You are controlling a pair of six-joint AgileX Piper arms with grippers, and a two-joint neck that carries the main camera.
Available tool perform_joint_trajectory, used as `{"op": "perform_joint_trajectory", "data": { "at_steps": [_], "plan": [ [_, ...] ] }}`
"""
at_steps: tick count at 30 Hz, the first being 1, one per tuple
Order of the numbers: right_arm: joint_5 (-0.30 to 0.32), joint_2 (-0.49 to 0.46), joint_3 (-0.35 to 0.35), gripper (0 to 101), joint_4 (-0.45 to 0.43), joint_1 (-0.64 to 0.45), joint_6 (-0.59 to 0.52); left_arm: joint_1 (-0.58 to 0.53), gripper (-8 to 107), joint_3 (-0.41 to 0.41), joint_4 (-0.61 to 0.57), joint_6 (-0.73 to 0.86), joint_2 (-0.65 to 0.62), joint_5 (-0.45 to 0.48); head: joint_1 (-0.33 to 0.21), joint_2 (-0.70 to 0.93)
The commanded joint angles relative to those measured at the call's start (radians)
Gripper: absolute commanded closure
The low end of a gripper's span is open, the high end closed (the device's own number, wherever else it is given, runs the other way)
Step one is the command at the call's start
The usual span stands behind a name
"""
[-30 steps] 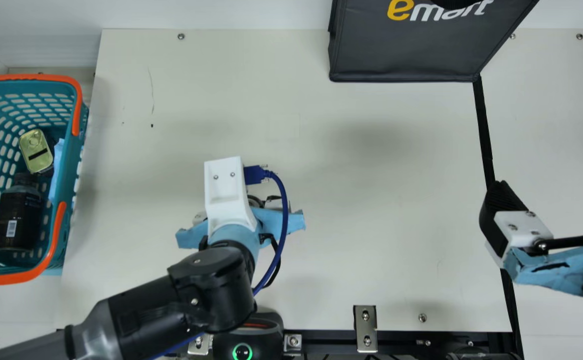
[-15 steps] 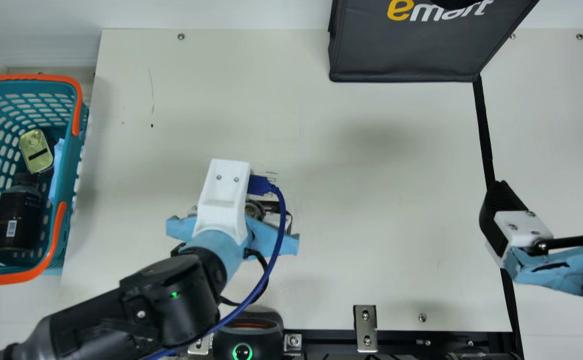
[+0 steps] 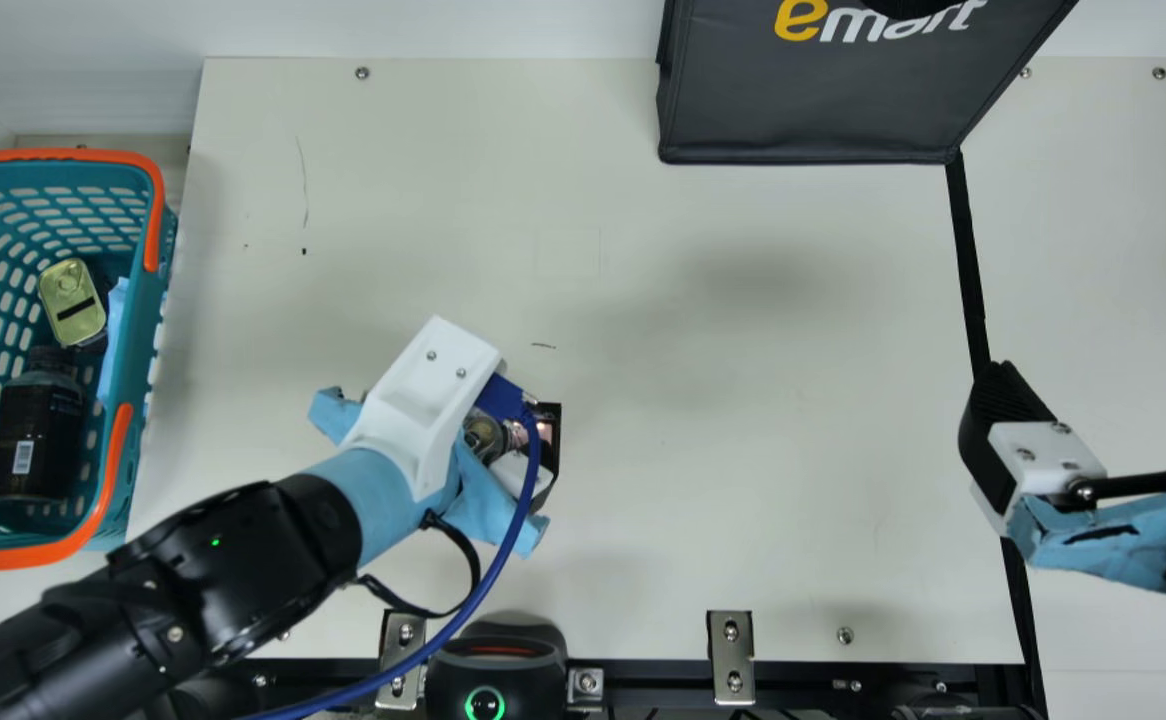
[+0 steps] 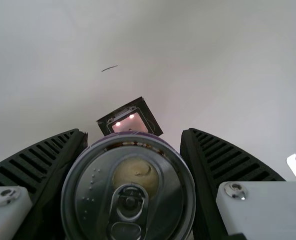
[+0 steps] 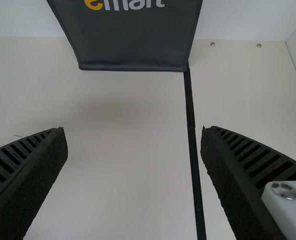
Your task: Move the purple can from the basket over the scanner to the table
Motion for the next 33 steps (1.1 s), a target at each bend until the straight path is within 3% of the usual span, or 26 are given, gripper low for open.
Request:
{"op": "perform_joint_trajectory", "data": {
  "at_steps": [1, 14, 24, 33],
  "plan": [
    [0.000, 0.000, 0.000, 6, 0.000, 0.000, 0.000, 0.020, 107, 0.013, -0.073, 0.239, -0.007, -0.012, -0.029, 0.002],
    [0.000, 0.000, 0.000, 6, 0.000, 0.000, 0.000, 0.161, 107, 0.085, -0.410, 0.858, -0.095, -0.040, -0.029, 0.002],
    [0.000, 0.000, 0.000, 6, 0.000, 0.000, 0.000, 0.289, 107, 0.100, -0.625, 1.296, -0.126, 0.041, -0.029, 0.002],
    [0.000, 0.000, 0.000, 6, 0.000, 0.000, 0.000, 0.421, 107, 0.086, -0.743, 1.604, -0.090, 0.134, -0.029, 0.002]
  ]
}}
